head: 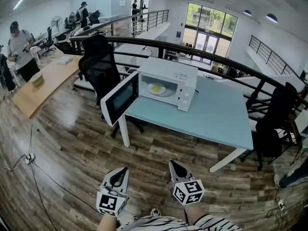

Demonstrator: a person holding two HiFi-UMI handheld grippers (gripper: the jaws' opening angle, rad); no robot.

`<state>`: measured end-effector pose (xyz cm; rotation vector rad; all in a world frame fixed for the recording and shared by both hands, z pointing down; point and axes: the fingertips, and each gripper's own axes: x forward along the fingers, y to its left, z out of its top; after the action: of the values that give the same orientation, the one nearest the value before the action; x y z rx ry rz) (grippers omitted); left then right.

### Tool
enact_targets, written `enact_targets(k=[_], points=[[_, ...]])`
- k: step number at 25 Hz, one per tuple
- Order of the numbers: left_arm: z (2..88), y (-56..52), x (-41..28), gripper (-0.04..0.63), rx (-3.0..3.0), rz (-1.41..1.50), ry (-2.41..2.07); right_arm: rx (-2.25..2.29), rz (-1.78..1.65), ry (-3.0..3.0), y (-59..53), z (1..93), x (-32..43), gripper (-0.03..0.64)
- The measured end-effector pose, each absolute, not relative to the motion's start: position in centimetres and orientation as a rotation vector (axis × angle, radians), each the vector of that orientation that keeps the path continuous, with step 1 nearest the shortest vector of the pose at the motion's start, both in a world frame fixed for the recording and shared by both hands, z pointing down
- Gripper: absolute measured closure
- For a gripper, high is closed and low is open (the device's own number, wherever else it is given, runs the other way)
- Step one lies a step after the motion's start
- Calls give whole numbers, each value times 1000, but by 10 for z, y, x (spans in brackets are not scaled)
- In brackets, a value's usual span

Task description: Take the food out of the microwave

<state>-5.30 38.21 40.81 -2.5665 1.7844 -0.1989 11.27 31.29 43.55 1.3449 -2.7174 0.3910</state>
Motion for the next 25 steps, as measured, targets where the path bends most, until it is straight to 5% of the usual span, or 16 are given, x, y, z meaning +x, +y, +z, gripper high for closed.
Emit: enact_targets(k=[15, 18, 20, 25], points=[[428, 310, -15, 562, -2655, -88, 1790, 1330, 536, -2785, 249, 452, 134, 586], [433, 288, -18, 405, -2699, -66, 1780, 1351, 561, -2769, 233, 459, 130, 557], [438, 273, -23, 405, -2728, -59, 1762, 1368, 573, -2751, 221, 462, 124, 442], [441, 225, -46, 405, -2794, -71, 1704, 1446, 602, -2703, 181, 466, 105, 442]])
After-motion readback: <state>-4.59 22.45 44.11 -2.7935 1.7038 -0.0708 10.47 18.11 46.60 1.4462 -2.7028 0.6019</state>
